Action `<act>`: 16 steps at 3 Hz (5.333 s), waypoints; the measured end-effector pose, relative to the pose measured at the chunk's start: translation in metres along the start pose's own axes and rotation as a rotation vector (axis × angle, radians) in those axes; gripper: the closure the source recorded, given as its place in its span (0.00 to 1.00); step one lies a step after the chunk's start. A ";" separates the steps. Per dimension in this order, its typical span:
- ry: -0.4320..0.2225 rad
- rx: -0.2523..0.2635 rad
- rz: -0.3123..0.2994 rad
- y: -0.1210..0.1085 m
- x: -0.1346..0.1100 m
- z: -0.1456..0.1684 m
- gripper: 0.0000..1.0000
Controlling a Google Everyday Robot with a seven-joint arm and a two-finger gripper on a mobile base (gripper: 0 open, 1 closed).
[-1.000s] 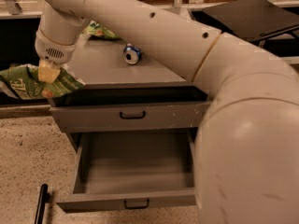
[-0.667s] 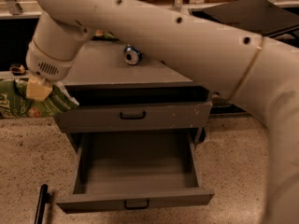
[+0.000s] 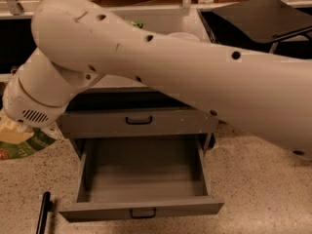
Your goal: Place green jalapeno chip bag into middle drawer
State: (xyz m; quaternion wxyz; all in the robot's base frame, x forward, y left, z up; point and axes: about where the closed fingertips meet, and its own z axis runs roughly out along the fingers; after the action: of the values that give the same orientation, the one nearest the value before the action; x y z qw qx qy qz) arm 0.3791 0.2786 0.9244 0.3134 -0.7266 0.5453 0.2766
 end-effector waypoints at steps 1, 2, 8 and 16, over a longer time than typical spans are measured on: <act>0.000 0.000 0.000 0.000 0.000 0.000 1.00; 0.047 0.038 0.032 -0.006 0.024 -0.012 1.00; 0.205 0.223 0.268 -0.031 0.271 -0.043 1.00; 0.138 0.092 0.268 -0.038 0.451 0.067 0.00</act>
Offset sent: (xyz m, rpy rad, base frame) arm 0.0352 -0.0562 -0.0266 -0.0868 -0.0069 -0.1349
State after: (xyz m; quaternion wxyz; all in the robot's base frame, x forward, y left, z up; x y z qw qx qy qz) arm 0.5257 0.0583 0.5515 0.2683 -0.6494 0.6698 0.2400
